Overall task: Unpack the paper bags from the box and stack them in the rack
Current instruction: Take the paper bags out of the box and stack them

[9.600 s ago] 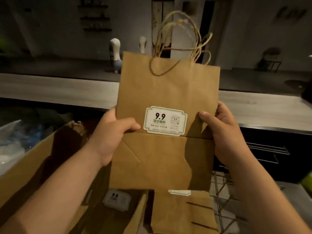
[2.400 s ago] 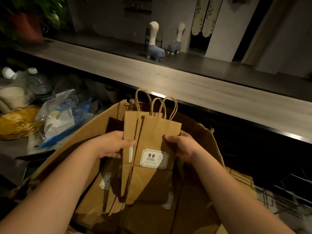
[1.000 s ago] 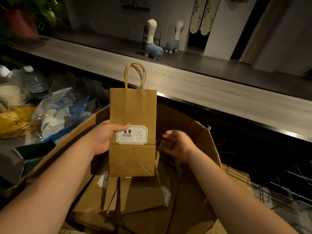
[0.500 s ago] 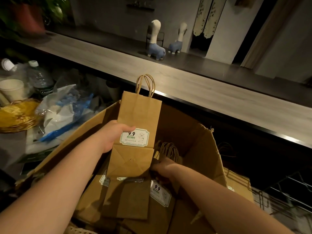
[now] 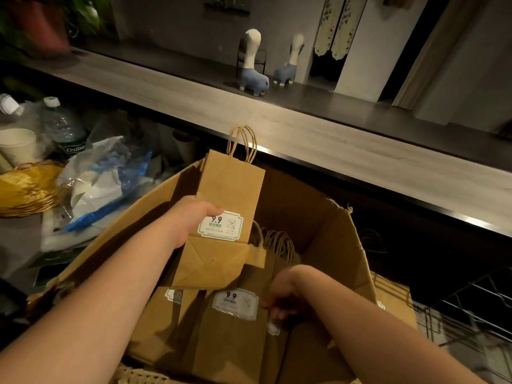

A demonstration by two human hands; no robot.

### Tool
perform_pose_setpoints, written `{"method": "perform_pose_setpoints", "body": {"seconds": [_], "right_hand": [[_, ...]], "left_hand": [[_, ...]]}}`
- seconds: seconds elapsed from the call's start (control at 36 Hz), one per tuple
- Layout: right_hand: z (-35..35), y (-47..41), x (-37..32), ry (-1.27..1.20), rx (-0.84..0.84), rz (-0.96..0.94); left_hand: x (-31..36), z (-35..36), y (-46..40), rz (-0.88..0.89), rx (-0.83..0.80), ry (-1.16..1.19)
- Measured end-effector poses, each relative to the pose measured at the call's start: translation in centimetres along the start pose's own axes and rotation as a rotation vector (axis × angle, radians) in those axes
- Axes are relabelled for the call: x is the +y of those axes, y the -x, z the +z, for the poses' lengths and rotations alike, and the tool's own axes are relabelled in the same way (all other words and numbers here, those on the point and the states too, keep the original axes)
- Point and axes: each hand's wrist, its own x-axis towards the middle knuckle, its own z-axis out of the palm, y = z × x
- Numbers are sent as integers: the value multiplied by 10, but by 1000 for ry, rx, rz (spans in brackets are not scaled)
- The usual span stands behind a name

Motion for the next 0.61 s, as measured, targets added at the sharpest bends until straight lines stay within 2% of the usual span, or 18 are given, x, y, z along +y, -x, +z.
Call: {"method": "perform_pose_setpoints", "body": {"seconds": [0.06,0.14,0.28,0.31,0.61], "right_hand": [[2,-2,1,101,18,23],[-3,1,-5,121,103,-17],[-16,0,2,-103,529,-181],[-16,-3,5,-115,565,-193],[-10,-4,2,-131,607,-176]], "left_hand": [[0,1,-1,-14,5,8],[0,1,-2,-32,38,35],[-1,1,-3,-59,66,35],[-1,1,-3,-57,59,34],[-1,-1,-5,-34,61,-80]]}}
